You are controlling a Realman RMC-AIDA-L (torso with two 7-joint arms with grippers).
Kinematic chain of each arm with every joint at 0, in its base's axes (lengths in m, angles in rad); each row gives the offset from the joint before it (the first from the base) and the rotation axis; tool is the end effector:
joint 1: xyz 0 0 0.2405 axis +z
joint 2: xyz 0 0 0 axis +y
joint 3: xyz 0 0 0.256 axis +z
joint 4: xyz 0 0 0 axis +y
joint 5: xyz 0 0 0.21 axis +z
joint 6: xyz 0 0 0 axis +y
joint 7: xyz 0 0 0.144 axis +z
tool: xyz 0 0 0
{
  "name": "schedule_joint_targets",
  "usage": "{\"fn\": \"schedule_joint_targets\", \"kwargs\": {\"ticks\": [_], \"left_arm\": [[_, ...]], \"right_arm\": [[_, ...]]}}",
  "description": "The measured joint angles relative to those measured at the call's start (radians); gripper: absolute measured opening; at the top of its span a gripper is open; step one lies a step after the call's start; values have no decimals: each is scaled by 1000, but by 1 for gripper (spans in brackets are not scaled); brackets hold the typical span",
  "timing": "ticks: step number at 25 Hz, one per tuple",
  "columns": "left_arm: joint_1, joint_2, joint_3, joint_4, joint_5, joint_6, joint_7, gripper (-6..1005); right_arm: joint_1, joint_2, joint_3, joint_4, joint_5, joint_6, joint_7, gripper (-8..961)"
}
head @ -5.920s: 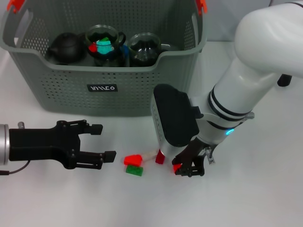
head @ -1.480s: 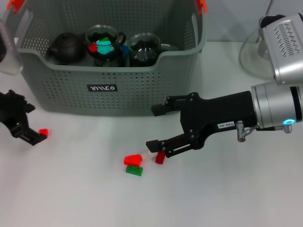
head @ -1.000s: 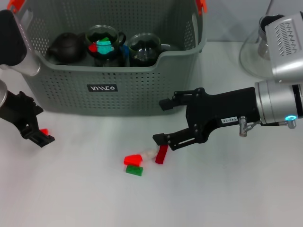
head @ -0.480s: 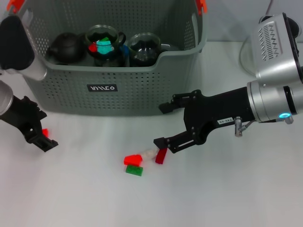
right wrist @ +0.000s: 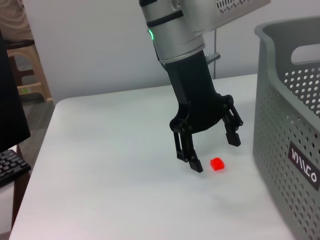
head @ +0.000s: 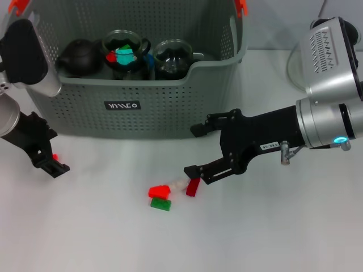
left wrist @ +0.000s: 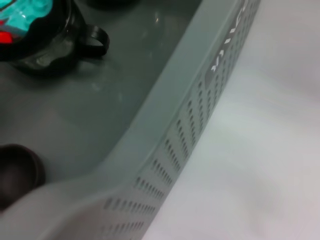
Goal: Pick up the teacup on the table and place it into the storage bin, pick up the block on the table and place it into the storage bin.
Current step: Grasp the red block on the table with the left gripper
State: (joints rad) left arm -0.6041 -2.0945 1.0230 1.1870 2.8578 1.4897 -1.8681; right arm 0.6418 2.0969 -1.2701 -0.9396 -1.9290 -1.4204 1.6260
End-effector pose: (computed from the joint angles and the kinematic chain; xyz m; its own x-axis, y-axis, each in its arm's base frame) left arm -0.2650 0.3680 0.0468 0.8065 0.4137 -0.4224 0.2171 -0.8718 -0.4392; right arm 0.1537 0.3520 -0.0467 0.9650 -0.1180 -0.2344 -0.1317 -0.9903 -0.0437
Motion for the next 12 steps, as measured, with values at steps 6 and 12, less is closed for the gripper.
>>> {"fn": "schedule_joint_targets", "kwargs": {"ticks": [6, 12], "left_arm": [[0, 6, 13, -25, 0, -32, 5, 895], [-1, 10, 16, -45, 1, -47, 6, 885]], "right_arm": [[-1, 0, 3, 2, 2, 6, 0, 942], [2, 0, 3, 3, 2, 23, 0, 941]]}}
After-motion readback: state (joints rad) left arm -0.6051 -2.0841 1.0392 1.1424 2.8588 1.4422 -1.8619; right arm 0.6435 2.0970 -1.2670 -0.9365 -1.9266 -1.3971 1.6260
